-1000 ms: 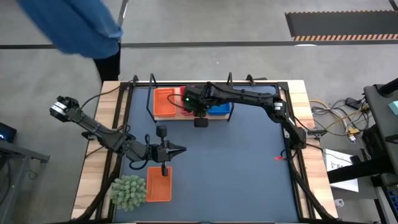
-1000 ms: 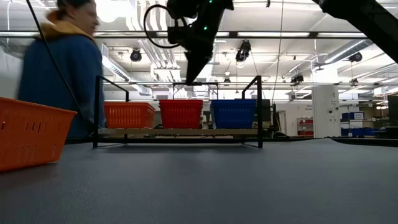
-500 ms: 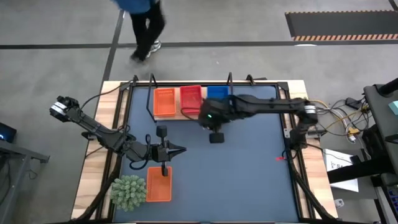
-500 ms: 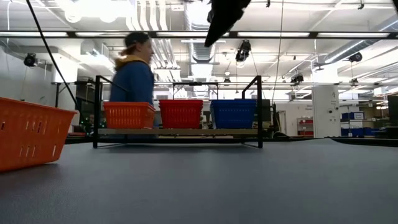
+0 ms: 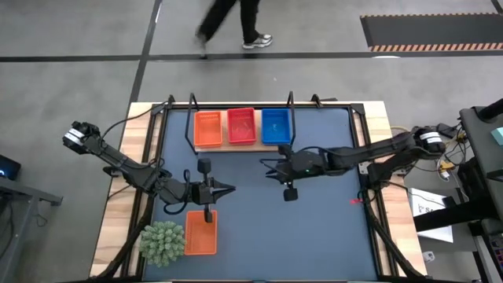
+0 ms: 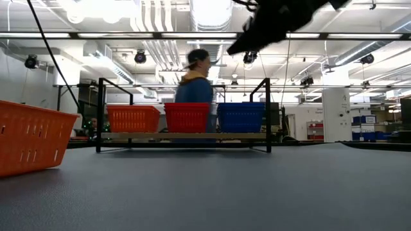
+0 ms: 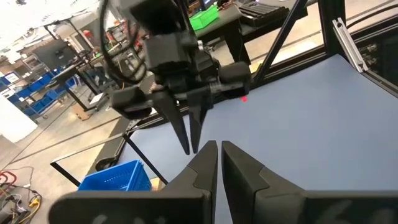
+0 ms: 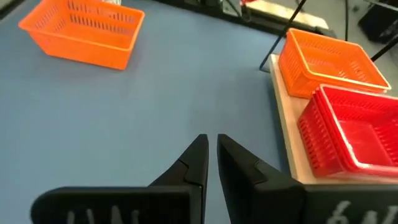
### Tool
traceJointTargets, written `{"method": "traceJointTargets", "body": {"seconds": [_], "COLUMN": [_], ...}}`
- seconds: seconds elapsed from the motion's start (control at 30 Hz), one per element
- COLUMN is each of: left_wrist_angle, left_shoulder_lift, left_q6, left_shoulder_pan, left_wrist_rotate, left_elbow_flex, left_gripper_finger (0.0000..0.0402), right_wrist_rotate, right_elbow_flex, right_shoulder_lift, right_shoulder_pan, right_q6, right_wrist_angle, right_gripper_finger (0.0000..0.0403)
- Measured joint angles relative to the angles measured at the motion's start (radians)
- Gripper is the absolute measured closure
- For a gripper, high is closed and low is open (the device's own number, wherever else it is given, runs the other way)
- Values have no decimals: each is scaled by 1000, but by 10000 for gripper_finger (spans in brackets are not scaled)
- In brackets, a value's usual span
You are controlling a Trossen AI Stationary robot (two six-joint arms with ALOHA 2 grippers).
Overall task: Stack baskets on shelf by color
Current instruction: Stack the red basket on top of the red baskets on the shelf
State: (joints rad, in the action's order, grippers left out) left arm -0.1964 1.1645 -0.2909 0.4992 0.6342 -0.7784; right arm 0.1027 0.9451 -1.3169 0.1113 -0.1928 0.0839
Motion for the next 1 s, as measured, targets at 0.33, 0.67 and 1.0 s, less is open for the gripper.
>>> {"method": "traceJointTargets", "body": {"seconds": [0.33, 0.67, 1.0], "left_wrist_angle": [-32, -186, -299], "left_shoulder_lift": [31, 121, 257], "left_q6": [-2, 10, 103], "left_shoulder_pan": [-9, -63, -176], "left_wrist_rotate": [-1, -1, -15], "left_elbow_flex": [0, 0, -59], "left_gripper_finger": [395, 395, 397], "right_wrist_rotate": [-51, -52, -53], "right_elbow_flex": [-380, -489, -569], "right_shoulder_lift": [84, 230, 426], "right_shoulder_pan": [3, -5, -12], "right_q6": [-26, -175, -197], "right_wrist_angle": [-504, -566, -571], "right_gripper_finger": [376, 376, 376]}}
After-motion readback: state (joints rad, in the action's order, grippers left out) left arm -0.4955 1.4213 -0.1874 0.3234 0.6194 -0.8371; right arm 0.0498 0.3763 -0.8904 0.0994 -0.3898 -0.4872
